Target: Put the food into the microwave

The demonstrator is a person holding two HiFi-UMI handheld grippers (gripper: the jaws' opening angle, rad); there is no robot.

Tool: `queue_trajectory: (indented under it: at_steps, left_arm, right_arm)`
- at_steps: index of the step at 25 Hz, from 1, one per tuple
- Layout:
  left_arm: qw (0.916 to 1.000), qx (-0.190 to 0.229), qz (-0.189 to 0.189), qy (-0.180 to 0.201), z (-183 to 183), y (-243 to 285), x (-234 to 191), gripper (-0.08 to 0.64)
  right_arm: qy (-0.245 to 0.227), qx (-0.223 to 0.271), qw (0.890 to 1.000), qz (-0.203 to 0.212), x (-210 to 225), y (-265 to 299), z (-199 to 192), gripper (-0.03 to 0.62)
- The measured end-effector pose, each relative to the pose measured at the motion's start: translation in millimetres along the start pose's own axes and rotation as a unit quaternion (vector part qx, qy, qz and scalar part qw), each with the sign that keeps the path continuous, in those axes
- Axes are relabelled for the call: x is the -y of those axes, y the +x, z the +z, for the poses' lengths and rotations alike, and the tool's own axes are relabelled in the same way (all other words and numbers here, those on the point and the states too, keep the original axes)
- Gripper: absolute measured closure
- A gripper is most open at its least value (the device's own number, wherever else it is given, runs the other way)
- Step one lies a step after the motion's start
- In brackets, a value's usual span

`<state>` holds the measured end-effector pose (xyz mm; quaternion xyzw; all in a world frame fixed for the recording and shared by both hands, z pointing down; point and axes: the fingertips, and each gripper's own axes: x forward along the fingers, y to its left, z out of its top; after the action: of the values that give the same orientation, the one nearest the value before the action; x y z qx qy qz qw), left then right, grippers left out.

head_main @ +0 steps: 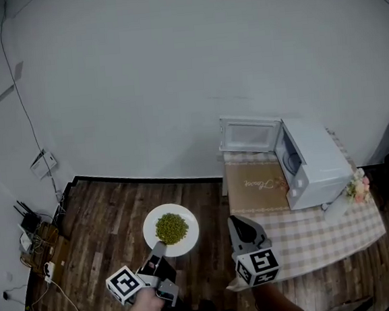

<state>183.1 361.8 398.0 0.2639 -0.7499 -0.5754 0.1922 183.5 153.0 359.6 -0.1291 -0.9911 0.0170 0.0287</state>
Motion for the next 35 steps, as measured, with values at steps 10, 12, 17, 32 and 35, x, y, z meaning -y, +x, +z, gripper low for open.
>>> queue_trajectory:
  at_steps: [10,12,17,32,35]
  left_arm:
    - [0.9996,-0.023,-0.008,-0.016,20,50,-20,0.523]
    - [0.9992,-0.032,-0.012,-0.021,29,65,-25,0.523]
    - [0.9984,-0.046,-0.020,-0.026,63,103,-36,0.523]
    - [0.9938,-0.094,-0.031,-0.049,134,195,-64,0.523]
    - [0.9930,-0.103,-0.031,-0.048,148,209,-70,0.523]
  right_arm:
    - [0.009,-0.012,1.000,-0.024,24,43,-9,0.583]
    - [0.016,-0.015,0.999,-0.037,32,56,-10,0.583]
    - [0.020,-0.025,0.998,-0.063,42,97,-12,0.583]
    - [0.024,-0.048,0.993,-0.105,59,212,-14,0.583]
    - [0.021,-0.039,0.993,-0.108,60,229,-9,0.583]
